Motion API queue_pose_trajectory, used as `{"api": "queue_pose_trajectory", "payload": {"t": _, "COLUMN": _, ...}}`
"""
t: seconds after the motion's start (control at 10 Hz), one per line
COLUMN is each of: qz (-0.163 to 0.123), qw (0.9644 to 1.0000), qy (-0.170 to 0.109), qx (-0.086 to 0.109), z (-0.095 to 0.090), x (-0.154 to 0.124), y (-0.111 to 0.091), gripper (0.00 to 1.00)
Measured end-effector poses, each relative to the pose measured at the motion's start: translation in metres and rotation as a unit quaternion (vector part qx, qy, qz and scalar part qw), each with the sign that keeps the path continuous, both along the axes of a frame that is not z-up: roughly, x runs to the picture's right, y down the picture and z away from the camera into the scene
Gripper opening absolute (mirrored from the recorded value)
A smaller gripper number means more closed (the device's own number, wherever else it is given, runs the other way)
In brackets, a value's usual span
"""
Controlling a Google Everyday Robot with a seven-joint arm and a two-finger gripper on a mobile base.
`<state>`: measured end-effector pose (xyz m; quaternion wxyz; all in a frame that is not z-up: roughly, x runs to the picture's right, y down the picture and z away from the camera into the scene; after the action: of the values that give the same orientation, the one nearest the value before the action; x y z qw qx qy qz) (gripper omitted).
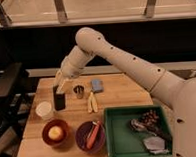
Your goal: Place eraser in paper cup
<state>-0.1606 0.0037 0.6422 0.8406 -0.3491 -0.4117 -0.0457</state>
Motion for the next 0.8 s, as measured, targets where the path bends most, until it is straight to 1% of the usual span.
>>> {"api": "queue_pose_trajectory", "payload": {"t": 0.3, "qz": -0.003, "qw": 1.0, "qy": 0.0, "qx": -0.002, "z": 0.001, "x": -0.001, "y": 0.002, "gripper": 0.0}}
{"api": "queue_pose_trajectory", "payload": {"t": 0.4, "qz": -0.012, "qw": 0.9999, "qy": 0.0, "qx": -0.006, "z": 0.001, "x": -0.002, "y": 0.007, "gripper": 0.0}}
{"api": "queue_pose_trajectory", "payload": {"t": 0.5, "qz": -0.02, "qw": 0.9998, "qy": -0.003, "qx": -0.008, "z": 0.004, "x": -0.008, "y": 0.014, "gripper": 0.0}}
{"api": "queue_pose_trajectory", "payload": {"t": 0.6, "qz": -0.024, "qw": 0.9997, "qy": -0.008, "qx": -0.006, "z": 0.006, "x": -0.016, "y": 0.017, "gripper": 0.0}}
{"api": "queue_pose_trajectory", "payload": {"t": 0.8, "qz": -0.024, "qw": 0.9995, "qy": -0.022, "qx": 0.0, "z": 0.018, "x": -0.032, "y": 0.014, "gripper": 0.0}}
